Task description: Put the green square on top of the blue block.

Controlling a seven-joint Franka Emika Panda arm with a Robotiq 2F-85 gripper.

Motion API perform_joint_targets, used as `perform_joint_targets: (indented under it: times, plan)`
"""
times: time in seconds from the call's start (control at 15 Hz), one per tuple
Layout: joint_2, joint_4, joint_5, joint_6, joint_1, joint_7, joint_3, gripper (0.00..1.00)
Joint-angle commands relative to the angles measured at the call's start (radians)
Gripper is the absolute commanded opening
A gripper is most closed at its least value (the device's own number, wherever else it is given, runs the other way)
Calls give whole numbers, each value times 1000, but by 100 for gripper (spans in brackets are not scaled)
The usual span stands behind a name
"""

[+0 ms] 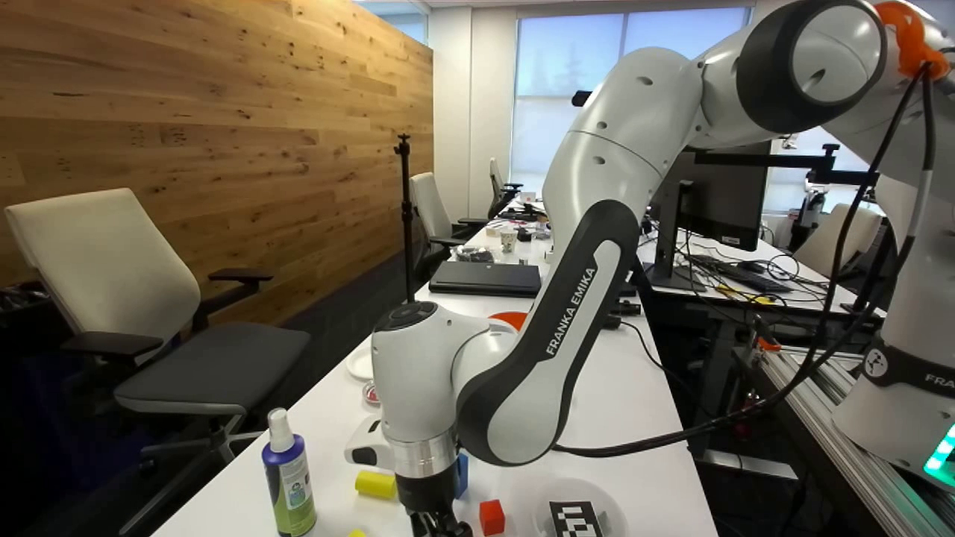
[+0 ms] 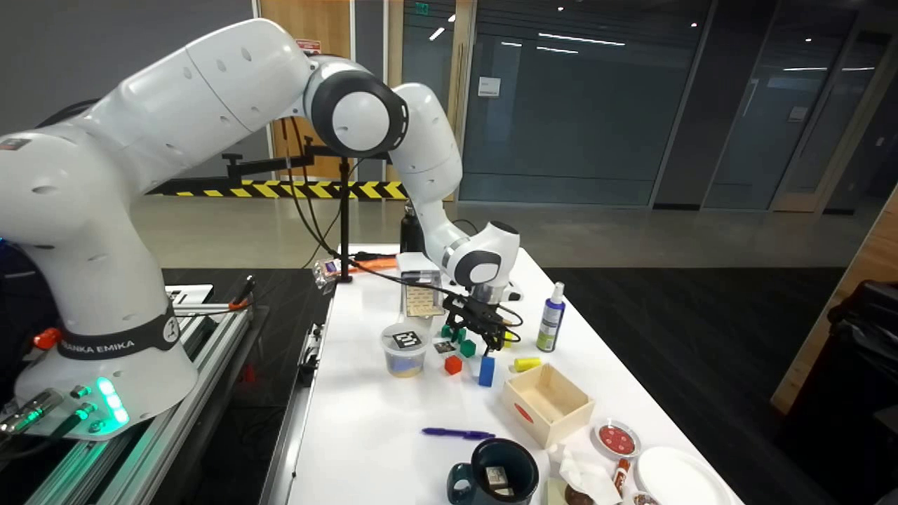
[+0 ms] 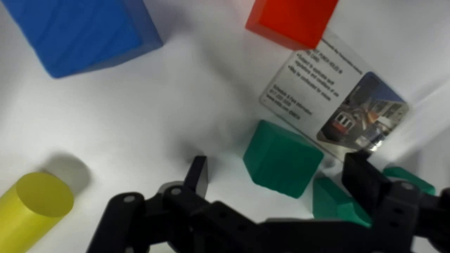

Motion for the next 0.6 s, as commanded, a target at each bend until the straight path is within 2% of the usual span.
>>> perform_joint_targets:
  times: [0.0,0.2,0.33,0.4,0.47,0.53]
  plan:
    - [1,-2,-24,-5,-9,21,6,100]
    - [-1,-7,-24,-2,-7,27,2,100]
    - [-7,-16,-22,3,-8,32,1,91]
    - [-8,-19,-22,3,-8,35,-1,97]
    - [-14,-27,-21,4,-8,41,-3,95]
    - [-16,-32,-20,9,-9,43,-3,80]
